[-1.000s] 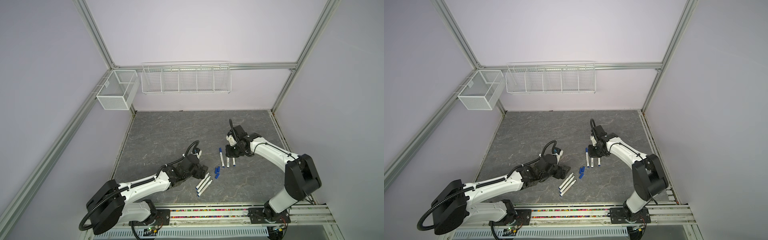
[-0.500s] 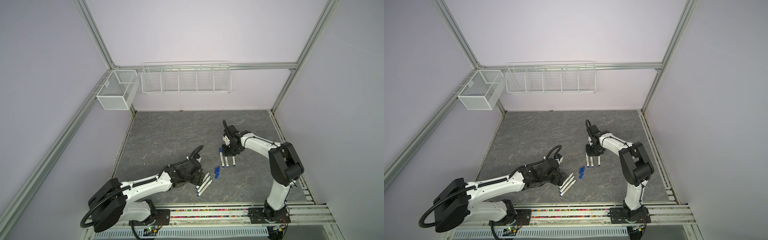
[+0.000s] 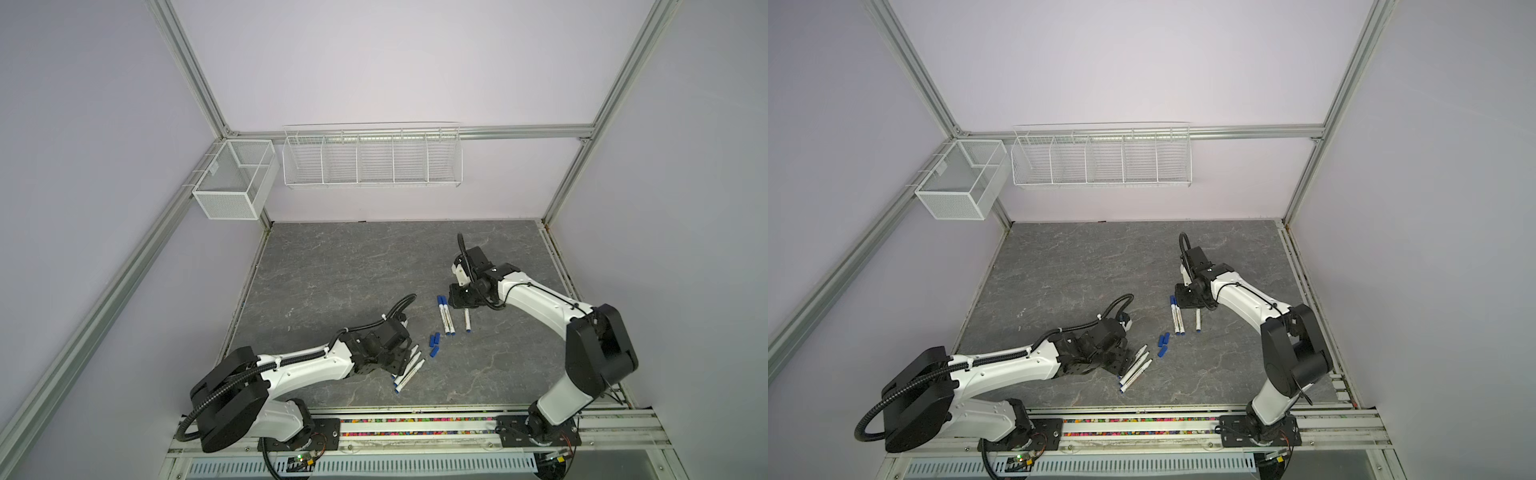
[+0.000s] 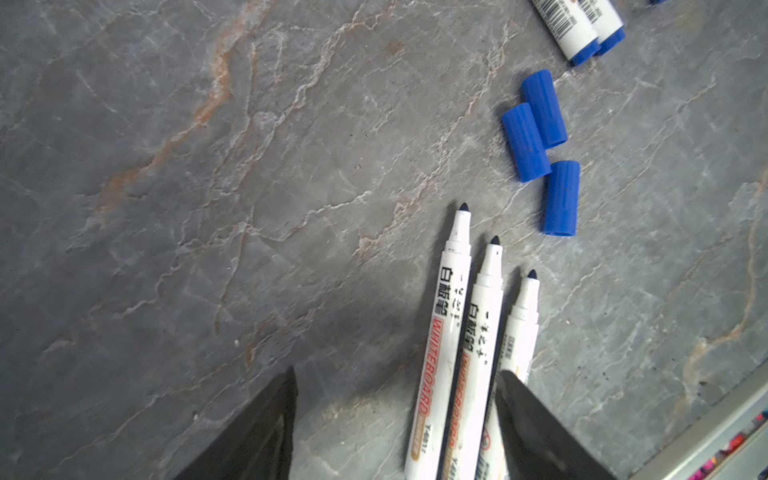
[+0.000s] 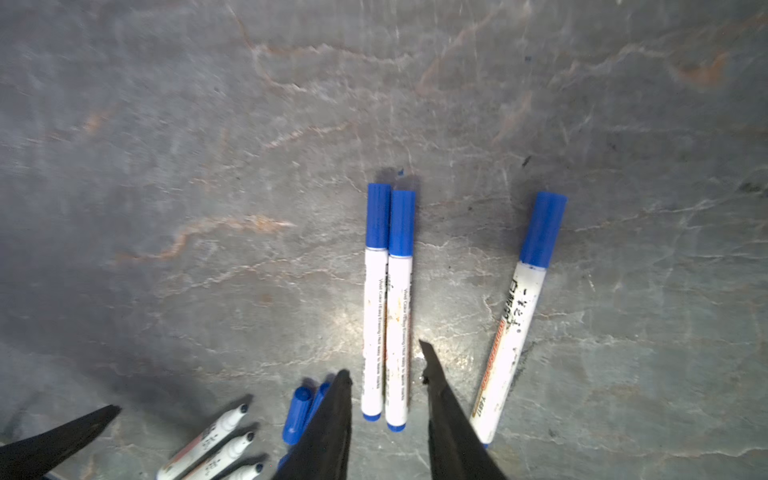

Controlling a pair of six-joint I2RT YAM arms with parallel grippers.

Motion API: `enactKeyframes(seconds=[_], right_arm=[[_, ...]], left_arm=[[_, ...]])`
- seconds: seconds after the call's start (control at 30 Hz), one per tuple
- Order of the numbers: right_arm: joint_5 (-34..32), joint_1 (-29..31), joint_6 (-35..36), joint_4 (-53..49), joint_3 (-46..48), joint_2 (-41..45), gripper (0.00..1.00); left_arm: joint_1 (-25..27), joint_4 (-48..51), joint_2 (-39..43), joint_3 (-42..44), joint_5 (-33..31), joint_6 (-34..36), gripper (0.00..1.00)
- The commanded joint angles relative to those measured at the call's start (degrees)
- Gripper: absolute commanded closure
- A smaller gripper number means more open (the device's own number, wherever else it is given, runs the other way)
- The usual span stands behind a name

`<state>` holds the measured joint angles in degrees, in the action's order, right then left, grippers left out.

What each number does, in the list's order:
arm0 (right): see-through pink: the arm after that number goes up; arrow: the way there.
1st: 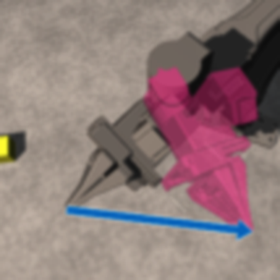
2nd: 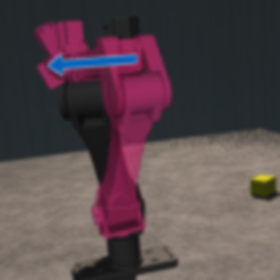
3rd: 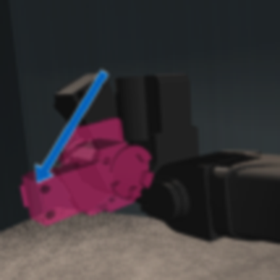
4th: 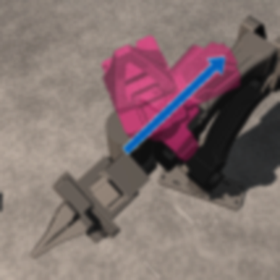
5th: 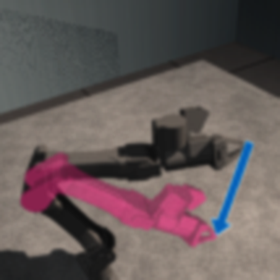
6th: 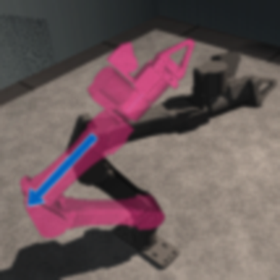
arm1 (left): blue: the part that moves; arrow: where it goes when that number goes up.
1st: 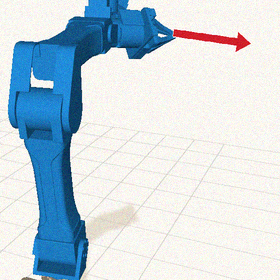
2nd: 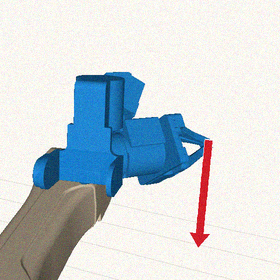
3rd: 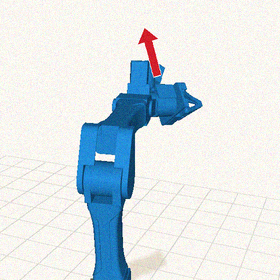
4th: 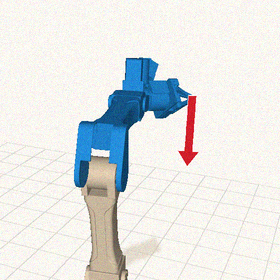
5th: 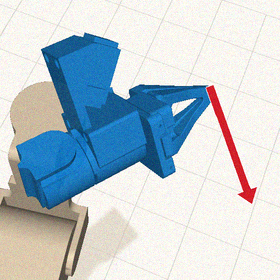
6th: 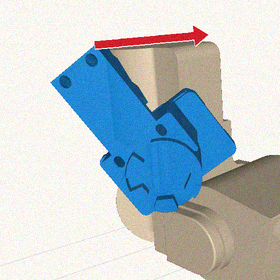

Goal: Insert the pens into the pen caps
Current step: 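Lay the capped marker down with the right gripper while the left gripper lowers, then grasp a bare white marker with the left gripper and lift it upright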

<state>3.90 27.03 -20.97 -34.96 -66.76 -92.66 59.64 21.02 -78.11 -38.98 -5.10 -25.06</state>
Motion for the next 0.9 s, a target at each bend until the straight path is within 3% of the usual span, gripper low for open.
enactKeyframes(seconds=[0.0, 0.4, 0.63, 0.73, 0.87], right_arm=[[1.2, -0.2, -1.1, 0.7, 2.1, 3.1, 0.67], [1.1, -0.3, -1.4, 0.5, 5.3, 7.3, 0.68], [1.0, -0.2, -1.2, 0.6, 5.3, 7.6, 0.68], [0.7, -0.3, -1.1, 0.4, 5.5, 8.0, 0.68], [0.4, -0.2, -1.2, 0.6, 6.0, 8.6, 0.68]], left_arm=[[0.3, 0.9, -0.9, -1.6, 0.0, 0.4, 0.30], [0.5, 0.7, -4.3, -1.6, 1.5, 1.6, 0.35], [0.5, 3.1, -6.7, -2.9, -1.5, 1.4, 0.40], [0.6, 5.1, -8.6, -3.8, -3.7, 0.8, 0.44], [0.7, 8.2, -11.4, -5.3, -5.6, 0.1, 0.56]])
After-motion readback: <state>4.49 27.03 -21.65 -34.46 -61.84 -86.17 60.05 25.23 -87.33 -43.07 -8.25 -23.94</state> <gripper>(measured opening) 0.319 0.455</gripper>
